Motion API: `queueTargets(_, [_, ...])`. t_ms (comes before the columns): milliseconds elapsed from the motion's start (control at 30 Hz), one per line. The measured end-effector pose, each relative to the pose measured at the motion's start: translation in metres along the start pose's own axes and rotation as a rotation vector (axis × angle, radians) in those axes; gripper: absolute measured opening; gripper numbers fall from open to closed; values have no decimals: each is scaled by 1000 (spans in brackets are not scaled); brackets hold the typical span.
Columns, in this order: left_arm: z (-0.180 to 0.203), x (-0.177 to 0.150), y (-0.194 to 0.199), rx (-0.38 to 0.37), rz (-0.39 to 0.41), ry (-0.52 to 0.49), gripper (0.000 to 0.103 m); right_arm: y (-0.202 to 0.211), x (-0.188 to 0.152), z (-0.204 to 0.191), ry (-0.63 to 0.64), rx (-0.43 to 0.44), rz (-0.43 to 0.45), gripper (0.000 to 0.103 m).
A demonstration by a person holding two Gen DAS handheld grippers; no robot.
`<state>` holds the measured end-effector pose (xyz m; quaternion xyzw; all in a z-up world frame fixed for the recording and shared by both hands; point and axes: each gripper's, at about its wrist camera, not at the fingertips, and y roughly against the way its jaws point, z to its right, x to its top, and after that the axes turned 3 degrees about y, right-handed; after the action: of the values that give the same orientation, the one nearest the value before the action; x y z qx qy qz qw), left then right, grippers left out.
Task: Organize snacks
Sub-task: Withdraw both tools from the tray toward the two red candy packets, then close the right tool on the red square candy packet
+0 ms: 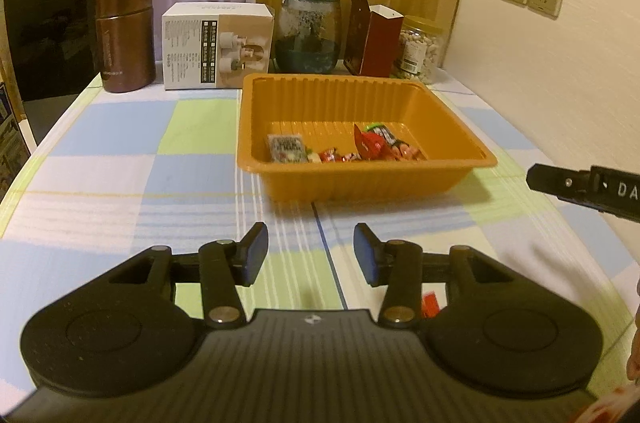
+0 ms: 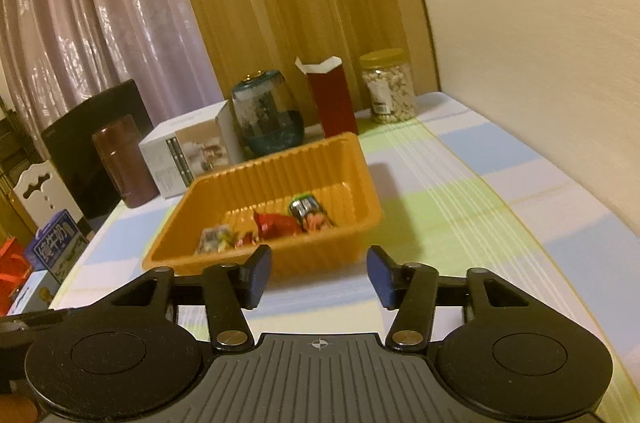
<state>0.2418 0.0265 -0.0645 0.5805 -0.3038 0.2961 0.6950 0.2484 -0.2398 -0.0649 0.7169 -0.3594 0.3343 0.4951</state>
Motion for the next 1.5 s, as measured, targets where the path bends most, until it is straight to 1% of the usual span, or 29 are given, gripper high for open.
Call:
queueTargets(167, [0, -15, 18, -5, -4, 4, 48, 25, -20, 6, -26, -13, -20, 54])
queueTargets(300, [1, -27, 27, -6, -19, -9, 48, 42, -40, 7, -31, -15, -49, 54])
queueTargets(400, [0, -33, 29, -5, -31, -14, 48, 48, -52, 1, -22, 5, -81, 54])
queueTargets(500, [1, -34, 32, -1, -27, -22, 48, 50, -59, -8, 6, 29, -103, 54])
queueTargets(633, [2, -35, 32, -2, -31, -23, 49, 43, -65, -17, 32, 49, -145, 54])
queueTargets(767, [-1, -35, 30, -6, -33, -20, 50, 28, -71, -23, 28, 65, -195, 54])
queueTargets(1000, [-4, -36, 21, -10, -48, -6, 53, 4, -74, -34, 59, 76, -240, 53])
queueTargets(1067, [-4, -36, 18, -14, -52, 1, 53, -4, -76, -36, 81, 62, -260, 52])
queueTargets(1100, [-4, -36, 17, -14, -54, 3, 53, -7, -76, -37, 90, 51, -269, 48])
queueTargets(1167, [-5, -35, 15, -17, -57, 6, 53, -10, -78, -36, 103, 31, -276, 44])
queueTargets(1267, [-5, -35, 13, -21, -57, 12, 54, -14, -77, -28, 103, -32, -271, 42])
queueTargets(1333, [-4, -35, 13, -24, -58, 14, 54, -15, -74, -21, 102, -101, -251, 42])
queueTargets(1367, [-4, -35, 12, -25, -58, 14, 54, -15, -72, -17, 91, -117, -240, 42])
queueTargets(1433, [-3, -35, 11, -26, -60, 12, 55, -13, -67, -5, 30, -115, -214, 42])
queueTargets(1500, [-2, -35, 10, -29, -63, 13, 55, -11, -66, -1, 8, -102, -200, 42])
